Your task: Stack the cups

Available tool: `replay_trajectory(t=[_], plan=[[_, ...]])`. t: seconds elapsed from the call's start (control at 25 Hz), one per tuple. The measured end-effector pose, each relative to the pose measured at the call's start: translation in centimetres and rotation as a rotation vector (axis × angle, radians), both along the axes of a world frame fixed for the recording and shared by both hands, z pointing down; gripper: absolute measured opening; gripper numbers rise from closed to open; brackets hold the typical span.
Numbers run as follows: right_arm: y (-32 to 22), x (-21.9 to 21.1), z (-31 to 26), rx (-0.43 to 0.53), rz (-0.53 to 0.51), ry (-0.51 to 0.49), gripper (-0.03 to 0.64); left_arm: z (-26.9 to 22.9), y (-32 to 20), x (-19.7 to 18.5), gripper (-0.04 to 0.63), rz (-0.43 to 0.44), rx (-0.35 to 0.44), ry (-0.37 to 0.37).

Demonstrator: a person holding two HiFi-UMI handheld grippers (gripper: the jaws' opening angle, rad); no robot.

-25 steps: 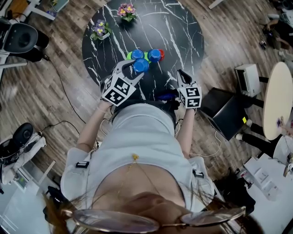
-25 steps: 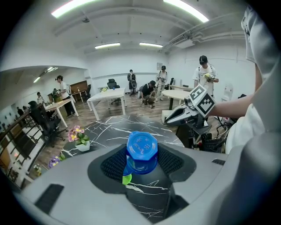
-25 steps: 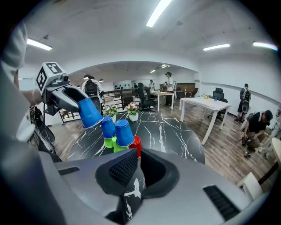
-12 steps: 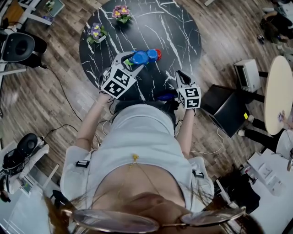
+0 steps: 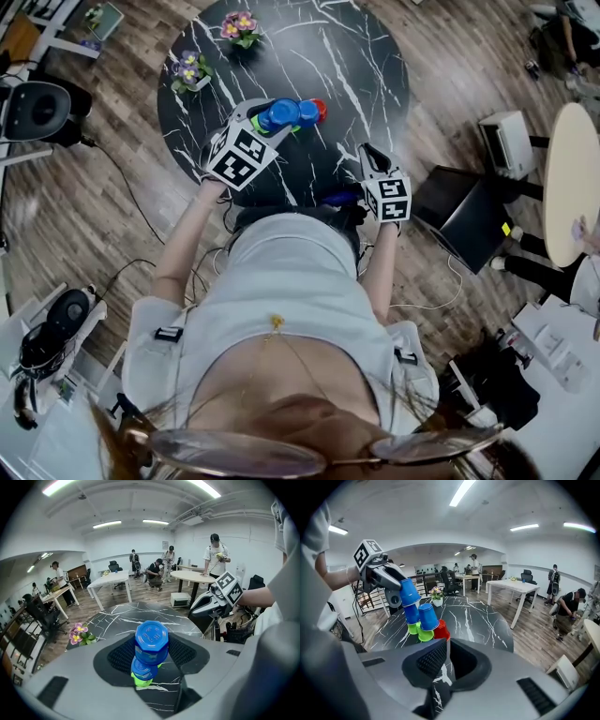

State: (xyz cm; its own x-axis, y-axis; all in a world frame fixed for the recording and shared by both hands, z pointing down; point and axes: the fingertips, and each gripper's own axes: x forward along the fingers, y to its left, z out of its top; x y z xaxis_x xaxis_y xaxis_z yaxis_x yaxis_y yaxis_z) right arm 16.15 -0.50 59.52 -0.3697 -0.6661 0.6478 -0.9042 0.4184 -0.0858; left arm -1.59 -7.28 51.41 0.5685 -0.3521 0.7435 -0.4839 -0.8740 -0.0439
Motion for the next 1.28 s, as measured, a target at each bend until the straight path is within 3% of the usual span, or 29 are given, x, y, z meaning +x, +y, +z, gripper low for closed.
replay_trajectory(t=[0.72, 1.28], plan=[[0.2, 0.7, 0.6, -0.015, 0.032, -0.002, 0.034, 1.4, -1.0, 1.1, 0.236, 0.032, -0.03, -0.022], [-0.1, 0.5, 0.7, -0.027, 0.023, -0.006, 0.034, 1.1, -1.2, 1.3, 0.249, -0.002, -0.018, 0.052]])
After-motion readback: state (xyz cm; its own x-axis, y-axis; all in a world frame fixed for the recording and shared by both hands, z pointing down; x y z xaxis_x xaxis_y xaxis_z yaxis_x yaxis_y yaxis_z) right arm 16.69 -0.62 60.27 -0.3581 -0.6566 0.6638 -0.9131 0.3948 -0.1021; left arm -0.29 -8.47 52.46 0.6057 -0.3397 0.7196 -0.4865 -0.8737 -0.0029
